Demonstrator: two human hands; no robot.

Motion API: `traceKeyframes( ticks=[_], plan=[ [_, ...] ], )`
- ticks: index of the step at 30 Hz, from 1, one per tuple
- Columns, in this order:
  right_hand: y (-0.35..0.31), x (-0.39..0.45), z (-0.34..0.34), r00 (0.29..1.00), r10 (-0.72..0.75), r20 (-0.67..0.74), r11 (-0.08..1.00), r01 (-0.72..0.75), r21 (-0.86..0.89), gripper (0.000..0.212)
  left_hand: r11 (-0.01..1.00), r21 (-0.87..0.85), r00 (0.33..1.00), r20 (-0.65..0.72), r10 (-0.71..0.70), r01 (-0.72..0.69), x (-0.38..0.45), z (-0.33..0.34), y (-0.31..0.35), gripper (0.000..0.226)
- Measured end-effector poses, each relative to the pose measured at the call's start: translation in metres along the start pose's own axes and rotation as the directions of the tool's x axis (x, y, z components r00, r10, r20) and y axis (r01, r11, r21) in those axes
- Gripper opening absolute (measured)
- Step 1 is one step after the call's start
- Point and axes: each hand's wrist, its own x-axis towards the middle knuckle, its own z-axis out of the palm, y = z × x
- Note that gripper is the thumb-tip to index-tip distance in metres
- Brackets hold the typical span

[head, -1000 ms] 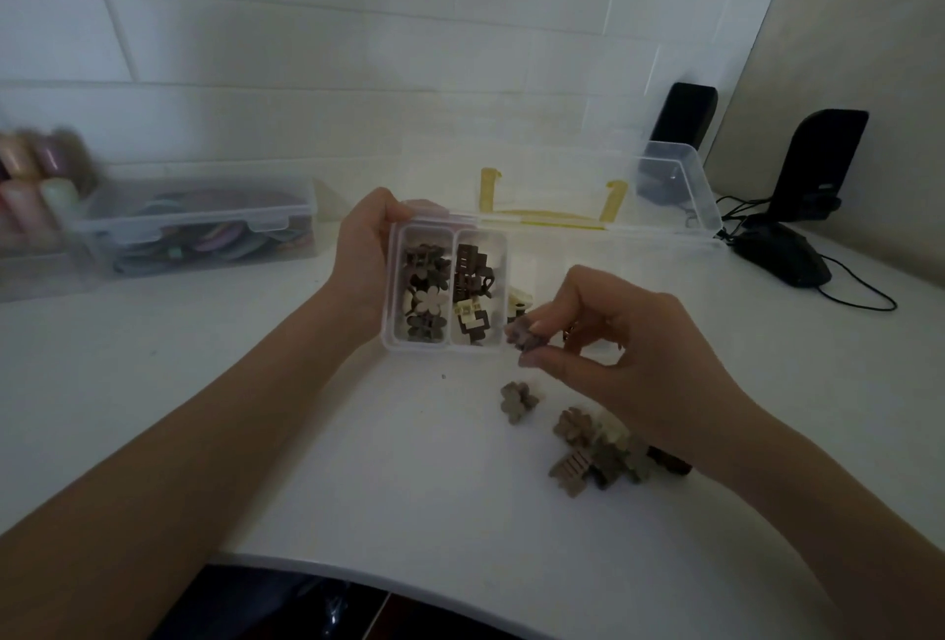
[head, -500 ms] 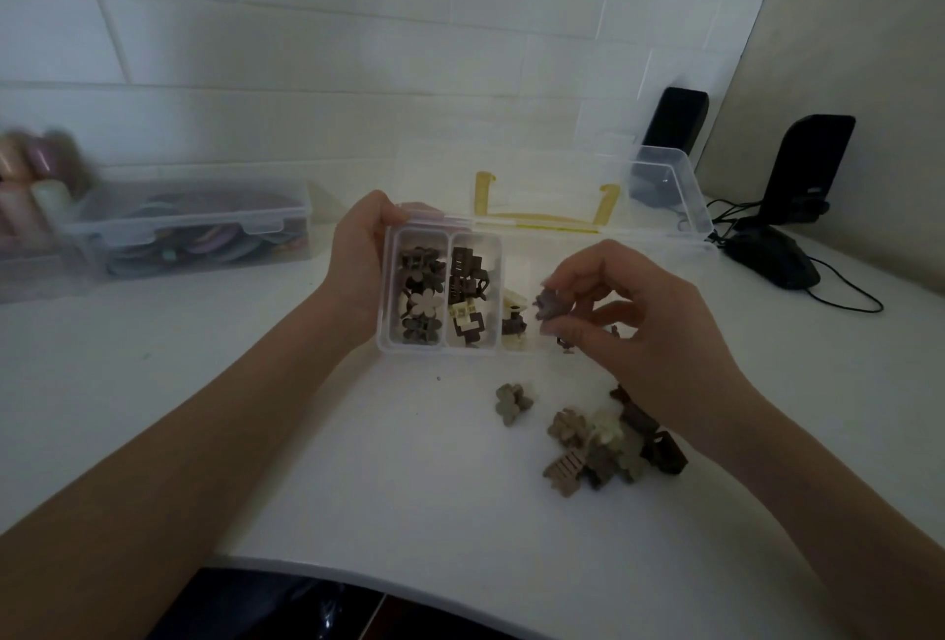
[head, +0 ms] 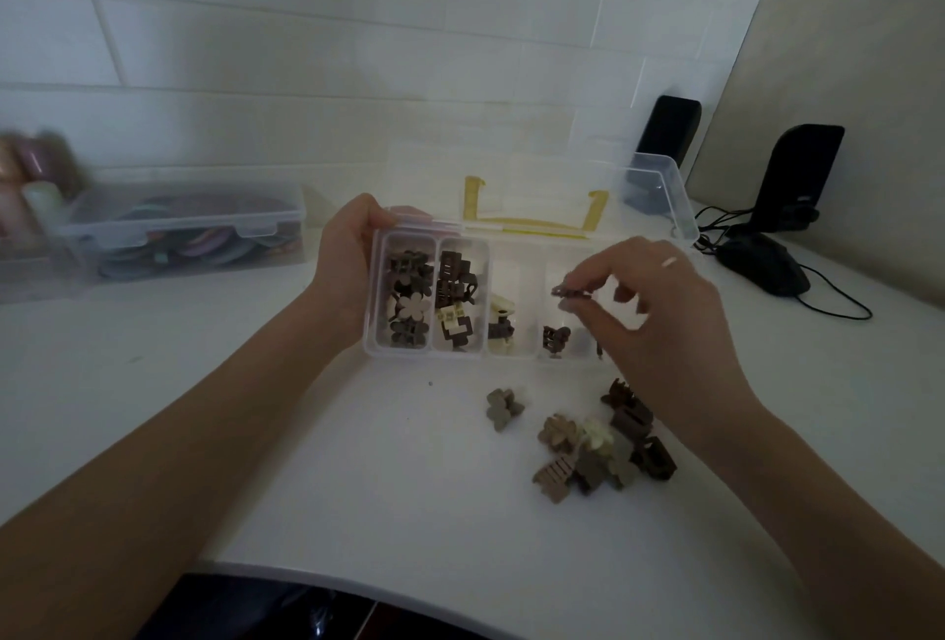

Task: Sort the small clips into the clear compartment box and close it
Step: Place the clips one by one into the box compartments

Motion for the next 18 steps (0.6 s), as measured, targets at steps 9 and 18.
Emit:
traceKeyframes(
  ticks=[9, 18],
  plan=[
    [-0.003, -0.003, 0.000, 0.987, -0.148, 0.069, 0.989, 0.149, -0.009, 0.012, 1.000, -0.004, 0.999, -0.038, 0.000, 0.000, 0.002, -0.001, -0.001, 0.020],
    [-0.017, -0.008, 0.000, 0.817, -0.168, 0.552, 0.978, 0.208, -0.010, 0.044, 1.000, -0.001, 0.998, -0.064, 0.001, -0.001, 0.003, 0.000, -0.003, 0.024]
  ],
)
